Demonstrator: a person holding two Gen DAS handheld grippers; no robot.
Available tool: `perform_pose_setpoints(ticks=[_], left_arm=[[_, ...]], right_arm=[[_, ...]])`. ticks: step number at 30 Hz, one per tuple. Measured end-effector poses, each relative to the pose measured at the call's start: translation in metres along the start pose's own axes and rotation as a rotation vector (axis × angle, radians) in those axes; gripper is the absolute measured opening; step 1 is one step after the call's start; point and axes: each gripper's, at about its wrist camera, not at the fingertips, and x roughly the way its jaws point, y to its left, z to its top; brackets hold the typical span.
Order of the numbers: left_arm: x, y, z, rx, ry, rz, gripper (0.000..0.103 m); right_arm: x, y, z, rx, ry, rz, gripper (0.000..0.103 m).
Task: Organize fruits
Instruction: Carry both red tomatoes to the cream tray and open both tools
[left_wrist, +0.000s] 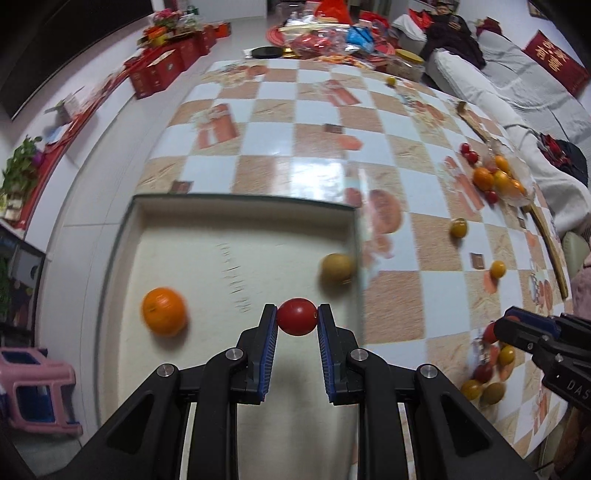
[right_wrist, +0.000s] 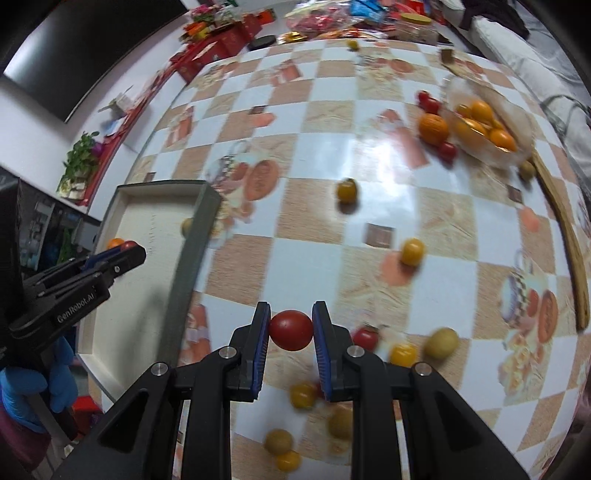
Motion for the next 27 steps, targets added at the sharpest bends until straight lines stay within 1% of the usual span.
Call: perform_pose_setpoints(ticks=[6, 12, 15, 18, 22, 27], left_arm=[[0.003, 0.05, -0.018, -0.088, 0.017, 0.058, 0.023], [0.011, 0.085, -0.035, -0.15, 0.041, 0.109, 0.023], [0.016, 0.098, -0.041, -0.182, 0.053, 0.123, 0.023], [0.019, 0.107, -0.046, -0.2, 0.059, 0.132, 0.023], [0.024, 0.109, -0.048, -0.193, 0.064, 0.14, 0.023], [0.025, 0.104, -0.049, -0.154, 0.064, 0.156, 0.024]], right_arm=[[0.021, 0.053, 0.019, -0.095, 0.027, 0.051, 0.025], [0.045, 0.098, 0.036, -0.167, 0.058, 0.092, 0.025], [0.062, 0.12, 0.046, -0.205, 0.071, 0.099, 0.025], [0.078, 0.136, 0.054, -0.234, 0.086, 0.092, 0.025], [0.097, 0.148, 0.062, -0.262, 0.104, 0.064, 0.025], [0.115, 0.156, 0.064, -0.305, 0.121, 0.008, 0.026]])
